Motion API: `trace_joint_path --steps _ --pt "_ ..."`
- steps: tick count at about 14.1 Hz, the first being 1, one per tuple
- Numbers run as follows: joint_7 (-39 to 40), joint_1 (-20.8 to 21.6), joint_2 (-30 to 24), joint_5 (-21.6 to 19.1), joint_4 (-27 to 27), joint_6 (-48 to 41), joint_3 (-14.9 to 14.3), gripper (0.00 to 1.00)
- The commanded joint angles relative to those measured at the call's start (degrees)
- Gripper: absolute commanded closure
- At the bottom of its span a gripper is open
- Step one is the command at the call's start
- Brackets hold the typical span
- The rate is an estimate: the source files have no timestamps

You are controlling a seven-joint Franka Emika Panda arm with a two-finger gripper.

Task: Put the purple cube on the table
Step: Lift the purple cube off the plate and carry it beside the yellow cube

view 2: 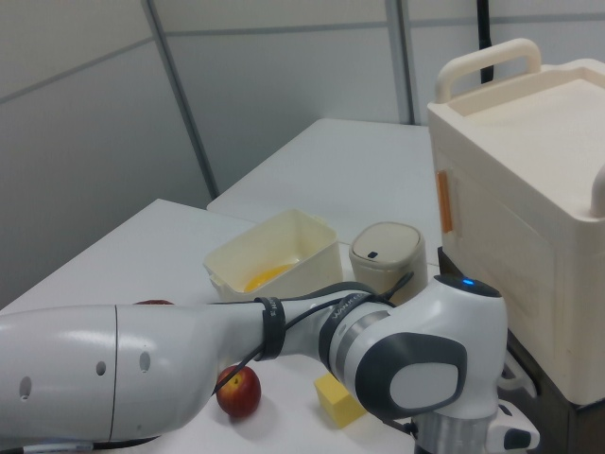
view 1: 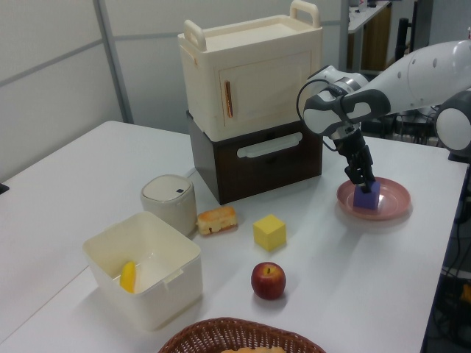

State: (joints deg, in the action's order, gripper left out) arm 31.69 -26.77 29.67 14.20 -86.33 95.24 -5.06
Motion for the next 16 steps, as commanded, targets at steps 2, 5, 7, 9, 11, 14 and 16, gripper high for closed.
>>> trace_joint_path --steps 2,5,7,9,11,14,16 --pt "-1.37 0.4 -2.85 1.18 -1.38 0.56 0.57 0.78" --pt "-1.02 1.54 -4.88 1.18 -0.59 -2.68 0.84 0.78" --pt "-1.89 3.91 -6.2 0.48 -0.33 -3.22 0.84 0.77" --pt "-6.96 7.59 -6.64 -0.66 -0.33 -3.22 1.01 0.76" --pt "-10.75 11.63 -6.64 -1.98 -0.33 -3.04 1.02 0.76" --pt "-15.07 15.6 -6.47 -2.69 -0.33 -2.52 1.02 0.68" --pt "-17.01 17.62 -6.38 -4.26 -0.33 -2.25 1.02 0.24"
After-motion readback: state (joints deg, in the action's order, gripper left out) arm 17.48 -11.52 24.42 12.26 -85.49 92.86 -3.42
